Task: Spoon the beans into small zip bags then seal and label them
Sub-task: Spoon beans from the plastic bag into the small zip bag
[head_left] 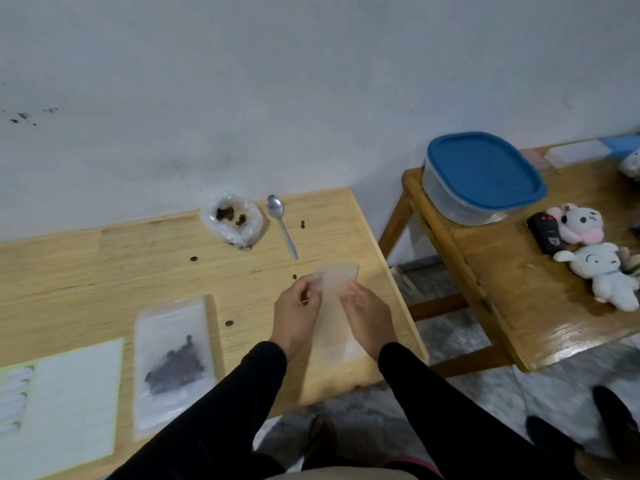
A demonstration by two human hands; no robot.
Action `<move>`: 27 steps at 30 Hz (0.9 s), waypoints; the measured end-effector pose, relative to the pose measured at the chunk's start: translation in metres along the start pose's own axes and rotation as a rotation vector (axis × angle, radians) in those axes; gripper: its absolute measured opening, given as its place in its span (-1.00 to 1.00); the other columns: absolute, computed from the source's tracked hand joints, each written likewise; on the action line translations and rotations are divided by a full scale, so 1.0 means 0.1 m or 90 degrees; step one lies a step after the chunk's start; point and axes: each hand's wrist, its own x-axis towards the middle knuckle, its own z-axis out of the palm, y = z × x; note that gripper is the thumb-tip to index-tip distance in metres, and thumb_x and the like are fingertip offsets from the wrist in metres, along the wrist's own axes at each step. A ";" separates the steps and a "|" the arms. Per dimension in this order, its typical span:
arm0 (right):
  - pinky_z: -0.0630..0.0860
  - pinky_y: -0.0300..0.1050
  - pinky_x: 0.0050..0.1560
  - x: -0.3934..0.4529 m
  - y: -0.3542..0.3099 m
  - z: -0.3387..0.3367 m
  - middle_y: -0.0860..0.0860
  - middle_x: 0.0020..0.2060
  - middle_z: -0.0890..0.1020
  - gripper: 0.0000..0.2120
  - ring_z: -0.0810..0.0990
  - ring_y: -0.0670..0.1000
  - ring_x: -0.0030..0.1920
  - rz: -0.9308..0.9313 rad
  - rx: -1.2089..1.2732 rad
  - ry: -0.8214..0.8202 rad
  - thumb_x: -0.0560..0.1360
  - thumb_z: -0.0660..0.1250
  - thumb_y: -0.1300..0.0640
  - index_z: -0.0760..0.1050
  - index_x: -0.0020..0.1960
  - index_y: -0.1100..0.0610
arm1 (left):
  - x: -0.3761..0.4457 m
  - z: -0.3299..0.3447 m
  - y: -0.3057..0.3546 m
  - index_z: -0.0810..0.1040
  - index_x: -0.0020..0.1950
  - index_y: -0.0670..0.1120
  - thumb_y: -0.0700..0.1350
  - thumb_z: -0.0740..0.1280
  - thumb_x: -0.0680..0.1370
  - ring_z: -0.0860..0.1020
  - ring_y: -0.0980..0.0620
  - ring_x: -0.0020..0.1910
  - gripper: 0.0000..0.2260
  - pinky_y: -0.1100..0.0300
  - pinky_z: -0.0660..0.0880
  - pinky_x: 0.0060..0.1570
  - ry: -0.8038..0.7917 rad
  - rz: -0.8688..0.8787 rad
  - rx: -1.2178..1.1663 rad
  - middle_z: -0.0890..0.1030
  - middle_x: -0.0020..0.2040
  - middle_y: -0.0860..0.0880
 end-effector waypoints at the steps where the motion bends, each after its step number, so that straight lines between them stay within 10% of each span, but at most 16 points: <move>1: 0.34 -0.45 0.19 0.03 -0.11 0.00 -0.04 0.17 0.57 -0.65 0.52 -0.07 0.19 0.040 0.116 0.013 0.57 0.20 -0.05 0.52 0.24 0.09 | -0.01 -0.02 0.06 0.56 0.13 0.11 -0.11 0.28 0.59 0.56 0.16 -0.03 -0.82 0.35 0.45 -0.01 -0.007 0.011 -0.022 0.63 0.04 0.12; 4: 0.56 -0.07 0.09 0.08 -0.48 -0.02 0.05 0.01 0.64 -0.71 0.62 -0.02 0.04 0.090 0.383 0.030 0.57 0.18 -0.08 0.58 -0.03 0.08 | -0.05 -0.13 0.22 0.57 0.12 0.08 -0.18 0.28 0.58 0.56 0.24 0.04 -0.80 0.44 0.44 0.00 -0.036 0.056 -0.074 0.63 0.05 0.14; 12: 0.57 -0.07 0.08 0.00 -1.10 0.08 0.00 -0.06 0.68 -0.72 0.64 0.00 0.04 -0.038 0.456 0.021 0.55 0.27 0.01 0.60 0.11 0.16 | -0.01 -0.61 0.60 0.60 0.13 -0.04 -0.16 0.26 0.58 0.59 0.06 0.12 -0.82 0.10 0.51 0.18 -0.035 0.076 -0.270 0.65 0.09 0.01; 27: 0.51 -0.11 0.20 -0.12 -2.04 1.01 0.05 0.04 0.68 -0.74 0.62 -0.01 0.13 -0.136 0.479 -0.063 0.52 0.33 0.12 0.59 0.16 0.20 | 0.12 -1.93 0.56 0.66 0.06 -0.09 -0.11 0.37 0.53 0.63 0.03 0.06 -0.85 0.06 0.54 0.13 0.045 0.067 -0.362 0.69 0.00 -0.02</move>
